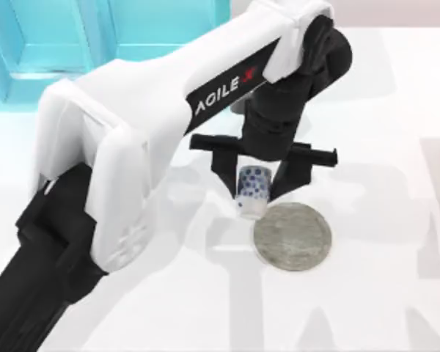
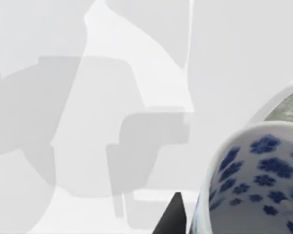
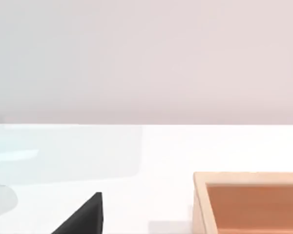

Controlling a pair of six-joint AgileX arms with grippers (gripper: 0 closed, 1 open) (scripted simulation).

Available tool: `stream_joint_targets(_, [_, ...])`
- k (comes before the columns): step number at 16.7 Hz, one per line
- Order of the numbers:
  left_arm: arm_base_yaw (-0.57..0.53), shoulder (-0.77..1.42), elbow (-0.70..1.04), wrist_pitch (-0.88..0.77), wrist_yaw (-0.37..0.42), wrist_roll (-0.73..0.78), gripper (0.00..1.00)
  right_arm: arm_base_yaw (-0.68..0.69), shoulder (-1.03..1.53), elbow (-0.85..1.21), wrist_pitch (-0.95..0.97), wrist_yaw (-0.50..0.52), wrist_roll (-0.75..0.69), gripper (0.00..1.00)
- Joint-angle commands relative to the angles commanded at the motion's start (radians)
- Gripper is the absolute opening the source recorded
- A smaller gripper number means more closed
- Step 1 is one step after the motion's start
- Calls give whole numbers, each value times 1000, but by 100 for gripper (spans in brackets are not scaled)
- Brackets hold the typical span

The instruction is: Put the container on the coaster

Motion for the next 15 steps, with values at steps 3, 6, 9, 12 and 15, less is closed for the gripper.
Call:
stream_joint_targets(3, [-74,5,135,-21,22,-128,0,0,0,0,0,0,0,100])
stream_joint_targets(6, [-106,-2,187,-25,31,-169,0,0,0,0,0,0,0,100])
stream_joint_targets(9, [-106,-2,187,-25,31,-169,0,0,0,0,0,0,0,100])
stream_joint_targets(12, [-103,8,199,-31,31,-165,0,0,0,0,0,0,0,100])
stream_joint_targets(15, [-106,80,296,-74,33,-166,0,0,0,0,0,0,0,100])
